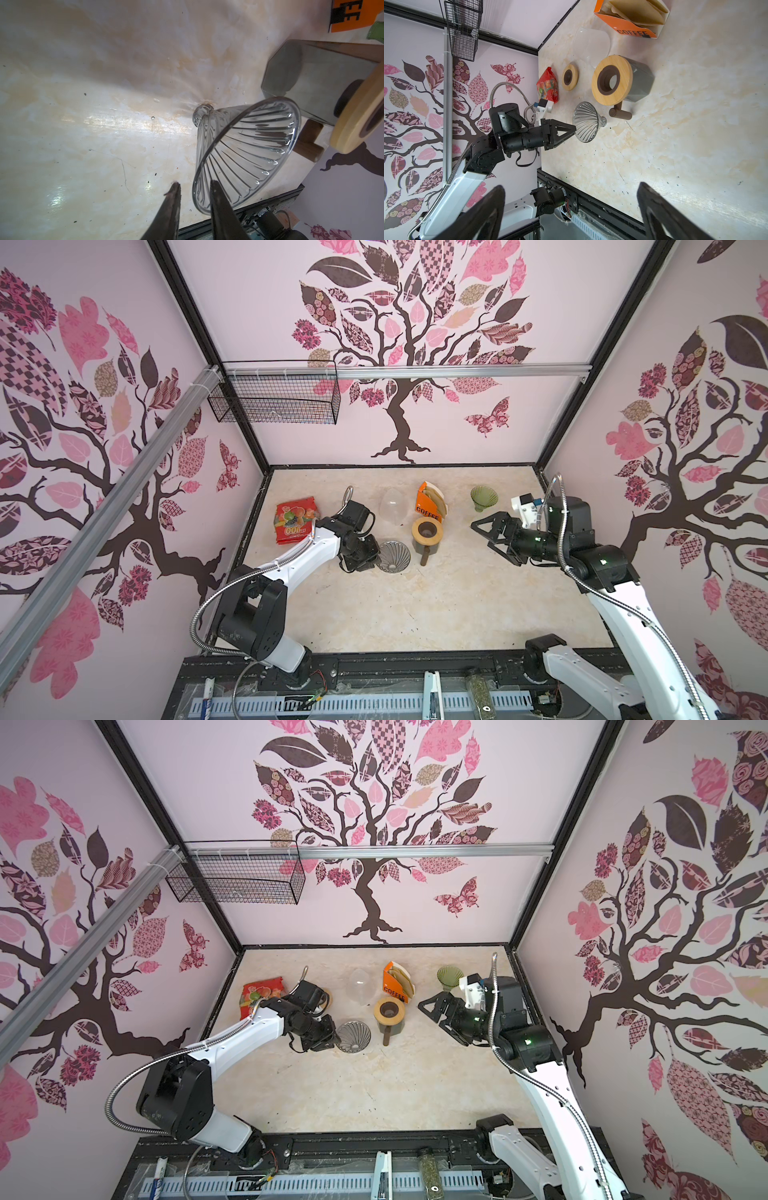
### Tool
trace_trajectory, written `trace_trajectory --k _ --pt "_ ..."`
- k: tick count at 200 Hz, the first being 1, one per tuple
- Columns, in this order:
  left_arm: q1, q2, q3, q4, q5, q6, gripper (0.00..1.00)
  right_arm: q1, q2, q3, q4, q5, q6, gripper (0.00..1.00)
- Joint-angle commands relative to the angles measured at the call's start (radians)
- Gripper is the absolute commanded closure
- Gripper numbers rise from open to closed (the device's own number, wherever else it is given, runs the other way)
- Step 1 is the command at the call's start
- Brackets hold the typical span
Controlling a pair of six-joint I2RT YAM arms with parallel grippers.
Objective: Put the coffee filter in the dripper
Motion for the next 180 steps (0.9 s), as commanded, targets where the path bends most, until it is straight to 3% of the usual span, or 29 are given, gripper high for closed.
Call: trace_trajectory --k 1,180 --pt "-0.002 0.017 0.031 0.011 -0.019 0.007 0.74 -0.002 -0.022 0.003 0.041 -0.021 0.006 0.0" --pt "-0.023 0.055 0.049 0.021 -0.03 0.01 0.84 -0.003 -0.041 -0.058 0.089 -0.036 0.017 0.0"
